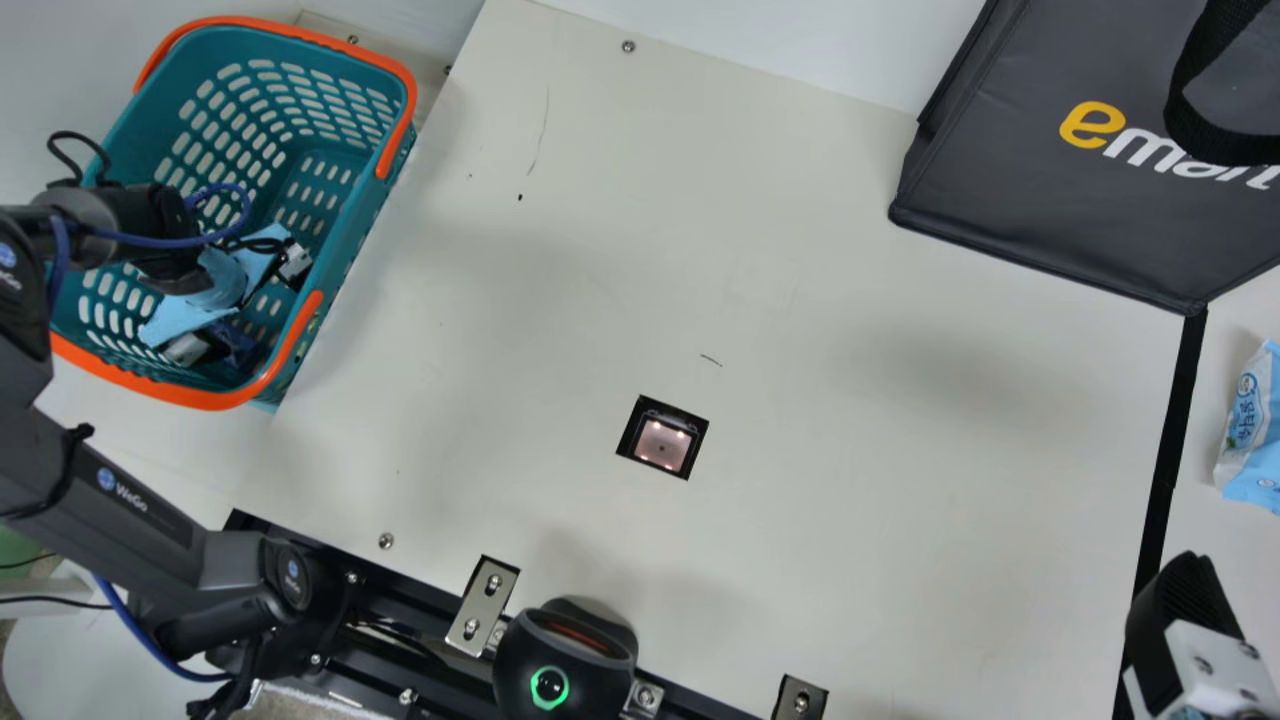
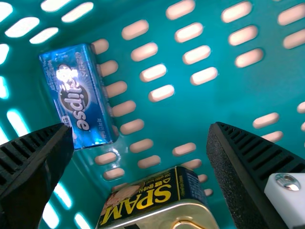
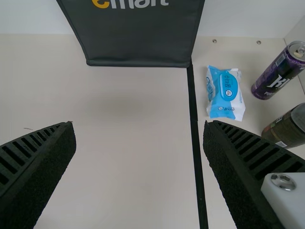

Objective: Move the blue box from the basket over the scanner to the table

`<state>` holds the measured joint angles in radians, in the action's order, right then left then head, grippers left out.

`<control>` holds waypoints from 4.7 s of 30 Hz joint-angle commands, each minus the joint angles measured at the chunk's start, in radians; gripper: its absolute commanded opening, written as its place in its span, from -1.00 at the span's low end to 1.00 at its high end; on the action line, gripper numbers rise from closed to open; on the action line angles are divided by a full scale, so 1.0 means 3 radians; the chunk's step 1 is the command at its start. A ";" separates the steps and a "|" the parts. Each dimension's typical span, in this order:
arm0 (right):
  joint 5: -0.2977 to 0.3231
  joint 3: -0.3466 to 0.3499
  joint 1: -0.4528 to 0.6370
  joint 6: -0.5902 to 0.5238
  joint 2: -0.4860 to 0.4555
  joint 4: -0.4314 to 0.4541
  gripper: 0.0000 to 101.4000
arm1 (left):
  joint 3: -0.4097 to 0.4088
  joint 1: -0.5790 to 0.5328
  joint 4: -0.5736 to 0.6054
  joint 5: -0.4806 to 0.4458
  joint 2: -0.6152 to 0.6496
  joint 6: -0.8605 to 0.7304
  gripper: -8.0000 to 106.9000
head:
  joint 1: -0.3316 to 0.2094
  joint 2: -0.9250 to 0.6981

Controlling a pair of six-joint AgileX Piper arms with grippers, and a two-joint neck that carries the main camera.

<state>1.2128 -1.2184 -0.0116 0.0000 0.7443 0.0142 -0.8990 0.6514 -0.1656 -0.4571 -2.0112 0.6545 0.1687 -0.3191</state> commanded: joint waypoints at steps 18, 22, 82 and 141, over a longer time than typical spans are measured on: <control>0.0000 0.0000 0.0000 0.0000 0.0000 0.0000 0.87 | 0.0064 0.0132 0.0151 -0.0107 -0.0037 -0.0162 0.71 | -0.0102 -0.0008; 0.0000 0.0000 0.0000 0.0000 0.0000 0.0000 0.87 | 0.0041 0.0166 0.0183 -0.0124 -0.0068 -0.0198 0.71 | -0.0102 -0.0008; -0.0003 0.0000 0.0000 0.0000 0.0000 0.0000 0.87 | 0.0270 0.0157 -0.0586 0.0414 0.0181 0.1322 0.71 | -0.0102 -0.0008; -0.0011 0.0000 0.0000 0.0000 0.0000 0.0000 0.87 | 0.0084 0.0134 -0.1032 0.0305 -0.0313 0.2520 0.71 | -0.0102 -0.0008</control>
<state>1.2095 -1.2184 -0.0116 0.0000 0.7443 0.0142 -0.8718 0.6904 -0.4742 -0.3633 -2.1023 1.4096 0.1672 -0.3191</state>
